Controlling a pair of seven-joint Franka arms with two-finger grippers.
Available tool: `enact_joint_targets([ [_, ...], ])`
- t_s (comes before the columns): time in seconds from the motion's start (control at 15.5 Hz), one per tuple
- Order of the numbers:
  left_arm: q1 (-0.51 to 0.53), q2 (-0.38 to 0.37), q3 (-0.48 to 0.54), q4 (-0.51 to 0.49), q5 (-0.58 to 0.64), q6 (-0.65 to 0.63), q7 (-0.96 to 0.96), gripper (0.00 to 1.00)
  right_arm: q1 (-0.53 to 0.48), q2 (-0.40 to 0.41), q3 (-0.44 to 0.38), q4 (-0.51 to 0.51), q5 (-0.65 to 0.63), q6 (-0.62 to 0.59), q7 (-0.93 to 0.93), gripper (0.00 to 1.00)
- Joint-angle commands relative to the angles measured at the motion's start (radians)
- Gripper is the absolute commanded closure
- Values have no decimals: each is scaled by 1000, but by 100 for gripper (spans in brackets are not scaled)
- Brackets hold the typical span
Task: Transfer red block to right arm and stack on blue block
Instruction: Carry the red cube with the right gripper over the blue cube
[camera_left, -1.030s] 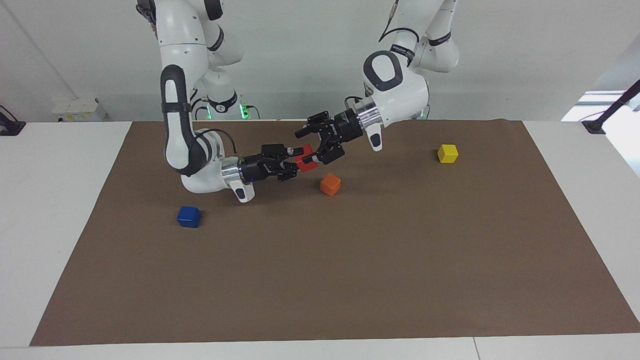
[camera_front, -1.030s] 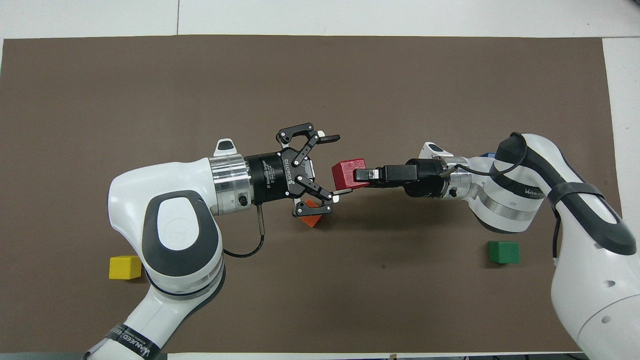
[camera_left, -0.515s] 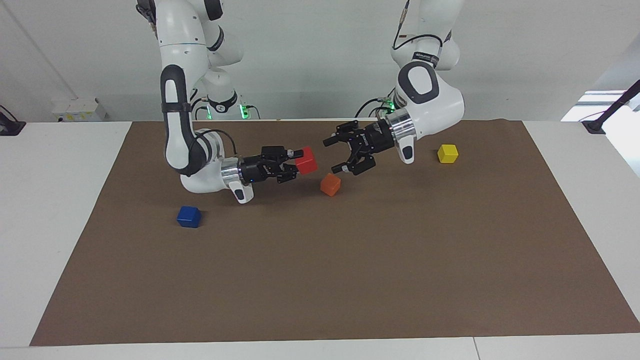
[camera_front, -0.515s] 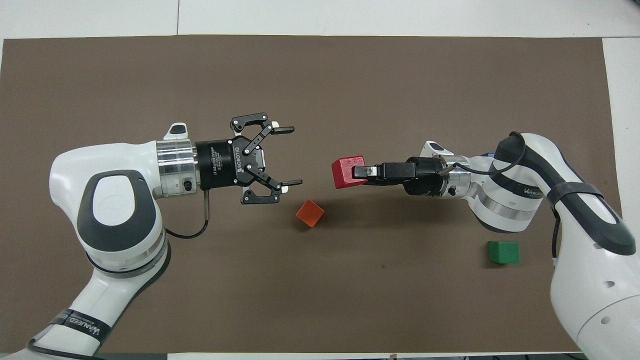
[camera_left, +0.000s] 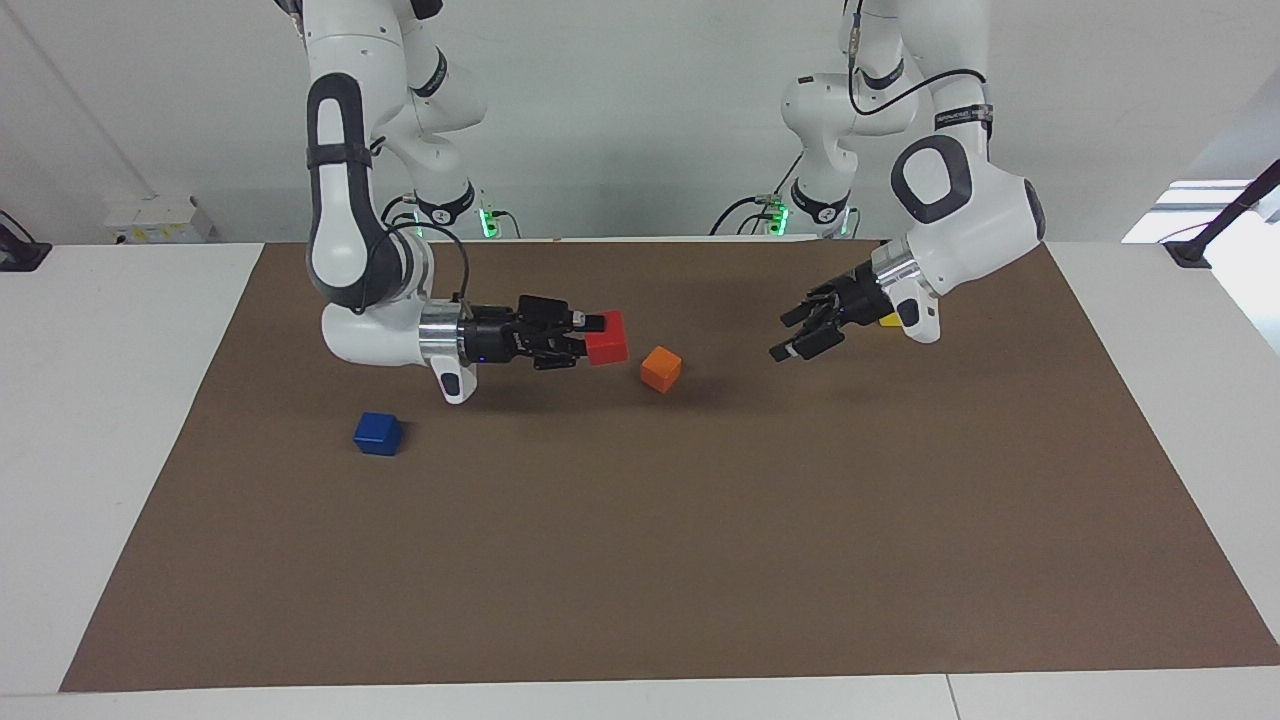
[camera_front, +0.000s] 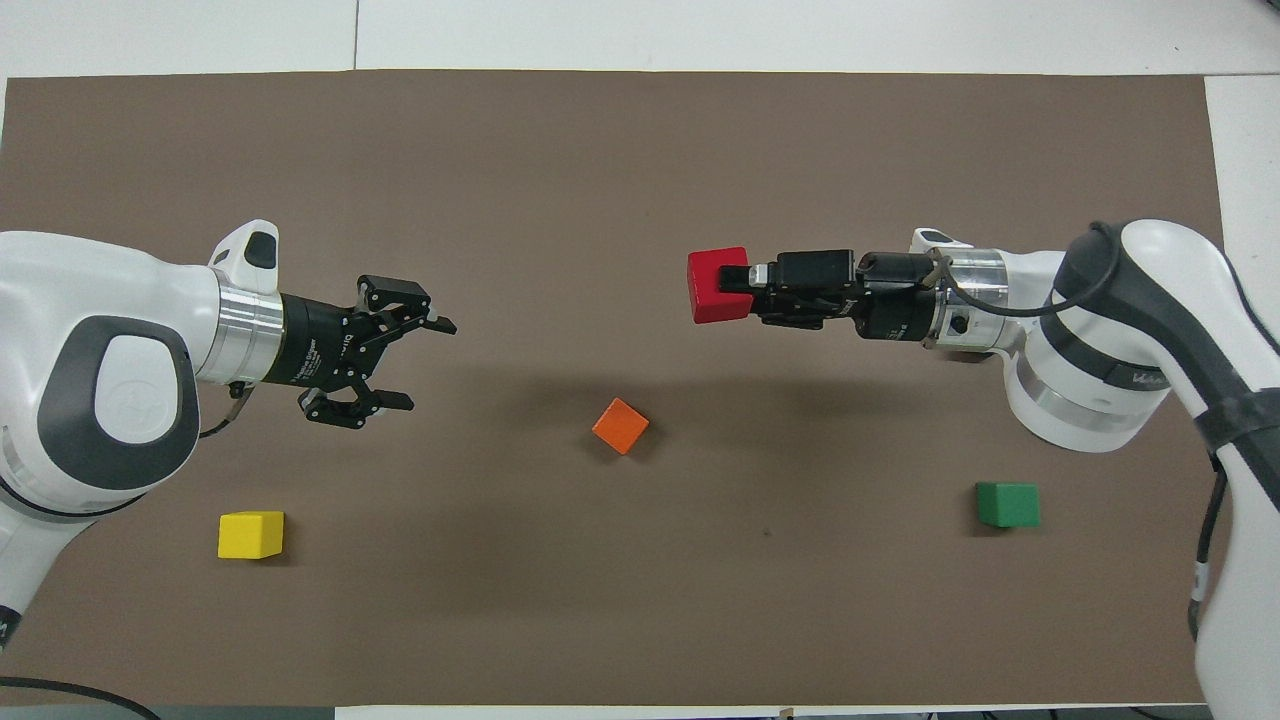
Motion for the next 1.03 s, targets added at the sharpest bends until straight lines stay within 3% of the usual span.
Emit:
enact_joint_targets([
  [0.0,17,-5,-5,14,159,4,169,0,-44,-8,1,58,-154,10,140,100],
  [0.19,46,-5,-7,19,321,0,278,0,-81,-10,-2,109,-341,40,276,100],
  [0.32,67,0,-5,36,374,-1,332,0,-85,-13,-4,133,-524,89,361,100],
  [0.58,78,-5,-5,80,618,-76,338,0,-81,-14,-10,189,-867,125,533,100],
  [0.84,129,-31,1,209,648,-307,340,0,-85,-19,-10,201,-1119,136,533,100],
  [0.97,130,-52,1,215,648,-328,338,0,-85,-28,-10,203,-1219,140,516,100],
])
